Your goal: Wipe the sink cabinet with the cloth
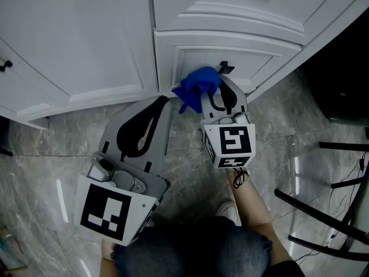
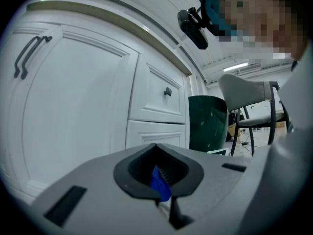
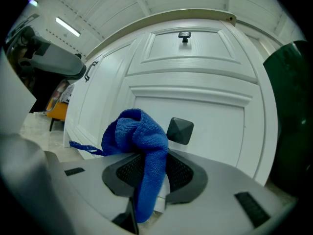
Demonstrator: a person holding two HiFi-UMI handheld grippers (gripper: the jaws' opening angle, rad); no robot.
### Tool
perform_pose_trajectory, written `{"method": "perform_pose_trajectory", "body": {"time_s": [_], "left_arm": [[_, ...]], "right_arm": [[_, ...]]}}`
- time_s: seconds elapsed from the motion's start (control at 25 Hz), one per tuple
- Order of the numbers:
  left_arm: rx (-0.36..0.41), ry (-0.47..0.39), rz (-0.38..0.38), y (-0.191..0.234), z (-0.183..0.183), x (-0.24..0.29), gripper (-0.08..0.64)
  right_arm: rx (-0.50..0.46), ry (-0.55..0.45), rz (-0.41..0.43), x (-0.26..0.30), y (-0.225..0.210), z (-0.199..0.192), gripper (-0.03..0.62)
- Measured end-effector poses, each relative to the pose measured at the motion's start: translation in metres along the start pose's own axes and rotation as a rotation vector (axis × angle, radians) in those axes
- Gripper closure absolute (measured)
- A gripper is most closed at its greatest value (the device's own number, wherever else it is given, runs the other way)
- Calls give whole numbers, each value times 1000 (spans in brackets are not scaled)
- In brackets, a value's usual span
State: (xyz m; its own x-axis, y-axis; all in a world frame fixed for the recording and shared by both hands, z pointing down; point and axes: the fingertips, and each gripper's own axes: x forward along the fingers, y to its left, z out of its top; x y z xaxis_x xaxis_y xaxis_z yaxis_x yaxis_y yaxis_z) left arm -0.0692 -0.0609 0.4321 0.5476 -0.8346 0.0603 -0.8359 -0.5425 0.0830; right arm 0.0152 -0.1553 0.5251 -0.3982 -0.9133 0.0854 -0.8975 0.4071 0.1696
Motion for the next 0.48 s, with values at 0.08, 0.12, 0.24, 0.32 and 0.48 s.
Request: {"method": "perform_pose_trajectory", "body": {"time_s": [0.08,0.12,0.24,0.32,0.48], "left_arm": [[-1,-1,-1,0,0,0,557],[-1,-1,-2,0,0,0,557],[-2,1,-4,0,0,0,557],[-4,2,-5,0,-1,0,557],[-5,0,-3,0,0,0,557]], "right_arm": [[1,1,-6,-1,-3,0,476],[1,1,-8,-1,-4,-1,476],[-2,1,-12,-2,-5,-2,476],[-3,2,-14,-2,-6,-2,476],[-4,5,-26,-3,-10,-5,476]]}}
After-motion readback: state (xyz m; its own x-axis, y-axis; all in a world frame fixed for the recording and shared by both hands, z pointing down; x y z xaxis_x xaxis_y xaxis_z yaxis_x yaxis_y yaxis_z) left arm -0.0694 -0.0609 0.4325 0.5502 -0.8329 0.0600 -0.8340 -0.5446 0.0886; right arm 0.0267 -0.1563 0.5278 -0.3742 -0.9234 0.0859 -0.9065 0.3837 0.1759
